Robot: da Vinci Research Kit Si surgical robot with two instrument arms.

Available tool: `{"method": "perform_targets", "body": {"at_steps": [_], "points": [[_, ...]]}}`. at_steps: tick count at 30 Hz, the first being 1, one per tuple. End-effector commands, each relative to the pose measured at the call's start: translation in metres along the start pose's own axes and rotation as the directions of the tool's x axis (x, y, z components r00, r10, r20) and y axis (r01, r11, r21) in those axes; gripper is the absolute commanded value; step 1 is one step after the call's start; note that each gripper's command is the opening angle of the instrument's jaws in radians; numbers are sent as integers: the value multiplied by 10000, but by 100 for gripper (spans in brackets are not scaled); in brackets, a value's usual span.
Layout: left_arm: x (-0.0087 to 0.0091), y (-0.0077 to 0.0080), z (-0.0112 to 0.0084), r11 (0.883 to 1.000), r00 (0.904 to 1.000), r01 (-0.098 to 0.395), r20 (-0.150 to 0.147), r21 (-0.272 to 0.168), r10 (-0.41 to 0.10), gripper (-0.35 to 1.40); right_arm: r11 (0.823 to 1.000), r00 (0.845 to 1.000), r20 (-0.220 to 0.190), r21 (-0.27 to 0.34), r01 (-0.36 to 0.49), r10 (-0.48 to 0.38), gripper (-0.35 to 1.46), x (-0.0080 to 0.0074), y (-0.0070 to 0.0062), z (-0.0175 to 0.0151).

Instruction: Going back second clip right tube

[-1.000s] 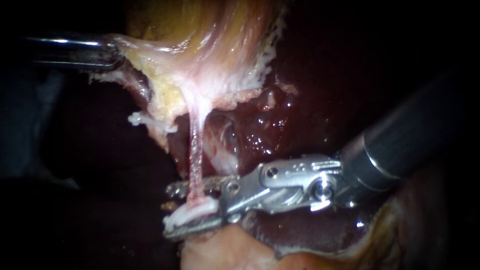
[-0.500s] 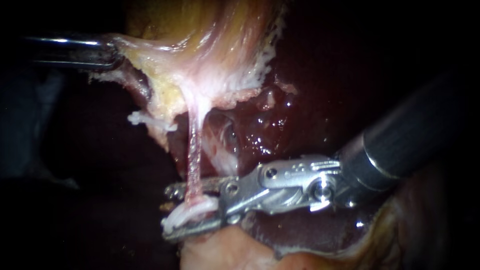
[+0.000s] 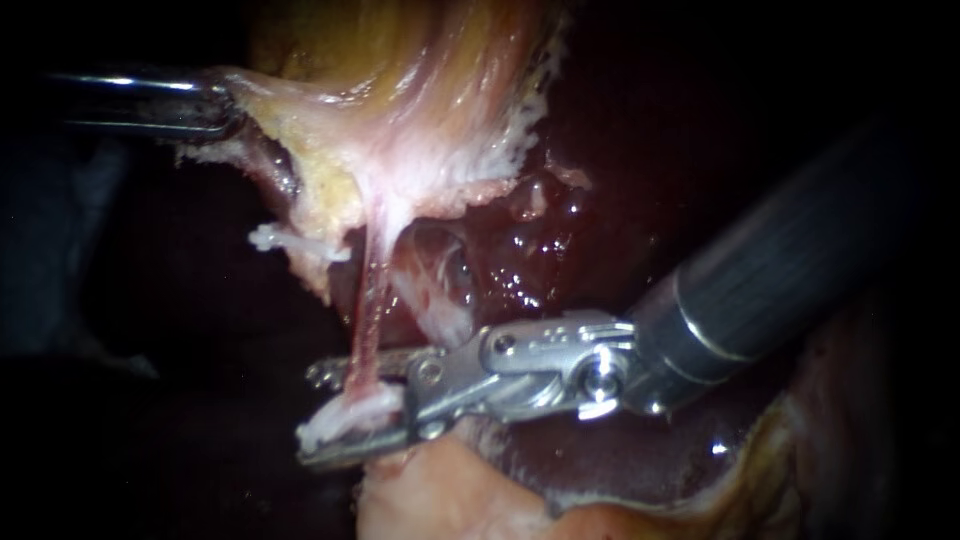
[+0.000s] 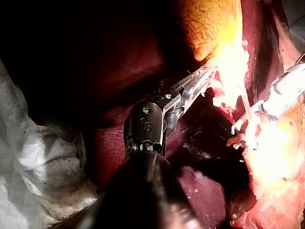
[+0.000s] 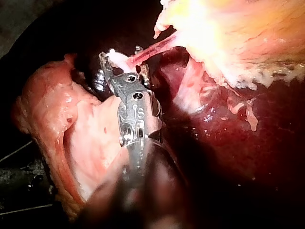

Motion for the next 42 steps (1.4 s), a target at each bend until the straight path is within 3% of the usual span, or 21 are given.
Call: {"method": "perform_targets", "body": {"at_steps": [1, 10, 14, 21, 42], "points": [[0, 0, 0, 10000, 10000, 3, -1, 10, -3, -35, 10000, 10000, 13, 27, 13, -13, 50, 0, -1, 0], [0, 0, 0, 10000, 10000, 2, 1, 8, -2, -35, 9996, 10000, -43, 279, 69, -67, 50, 3, -17, -1], [0, 0, 0, 10000, 10000, 1, 1, 7, -1, -35, 9996, 10000, -42, 288, 72, -71, 50, 2, -17, -2], [0, 0, 0, 10000, 10000, 2, 1, 8, -2, -35, 9996, 10000, -43, 277, 68, -67, 49, -1, -7, -5], [0, -1, 0, 10000, 10000, 2, -1, 10, -2, -35, 9899, 9937, -337, -900, -1093, 1066, 48, -6, 28, -19]]}}
